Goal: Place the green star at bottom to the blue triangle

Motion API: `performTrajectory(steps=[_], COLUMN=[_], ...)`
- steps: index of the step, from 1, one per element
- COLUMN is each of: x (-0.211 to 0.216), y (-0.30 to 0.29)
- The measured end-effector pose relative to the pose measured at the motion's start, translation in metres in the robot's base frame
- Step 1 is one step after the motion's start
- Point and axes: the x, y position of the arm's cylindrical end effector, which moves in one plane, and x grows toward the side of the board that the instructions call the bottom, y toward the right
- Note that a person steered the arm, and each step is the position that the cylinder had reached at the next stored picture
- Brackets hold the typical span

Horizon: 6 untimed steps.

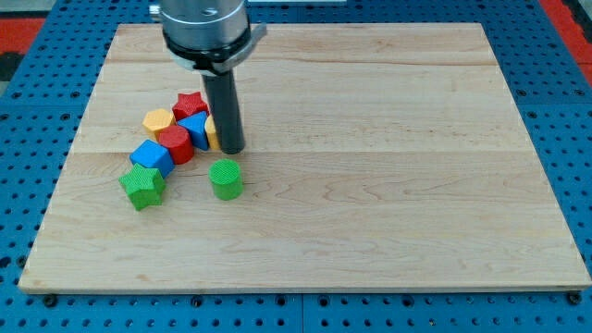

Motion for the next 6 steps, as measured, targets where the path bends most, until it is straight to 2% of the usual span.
performTrajectory(steps=[1,2,4,5,6], x=[0.047,0.105,0.073,0.068,0.052], y=[0.039,0.018,0.011,-0.029,-0.037])
